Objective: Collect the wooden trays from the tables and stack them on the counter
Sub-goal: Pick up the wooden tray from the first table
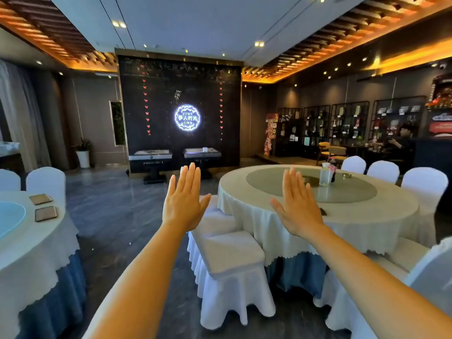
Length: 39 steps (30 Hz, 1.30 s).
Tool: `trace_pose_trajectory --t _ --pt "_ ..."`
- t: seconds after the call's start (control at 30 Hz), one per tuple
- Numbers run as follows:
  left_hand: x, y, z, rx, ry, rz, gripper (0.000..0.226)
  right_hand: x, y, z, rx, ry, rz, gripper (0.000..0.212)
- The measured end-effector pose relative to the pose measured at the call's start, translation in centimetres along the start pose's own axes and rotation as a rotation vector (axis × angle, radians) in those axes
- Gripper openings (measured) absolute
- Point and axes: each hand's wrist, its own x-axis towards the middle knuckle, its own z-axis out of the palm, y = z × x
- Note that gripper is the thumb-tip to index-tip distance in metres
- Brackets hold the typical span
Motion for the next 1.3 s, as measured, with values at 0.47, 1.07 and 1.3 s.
trace_pose_trajectory --t 0.47,1.07,1.3 --pt "-12.4 4.0 12.6 -0.222 -0.392 0.011 0.07 -12.5 3.3 12.3 0.026 -0.358 0.169 0.072" --pt "-5.0 12.6 26.0 -0.351 -0.484 0.174 0.071 -6.1 12.0 19.5 -0.003 -0.369 0.347 0.073" --pt "6.7 21.4 34.9 -0.337 -0.5 0.158 0.07 5.2 23.5 25.2 0.001 -0.351 0.322 0.075"
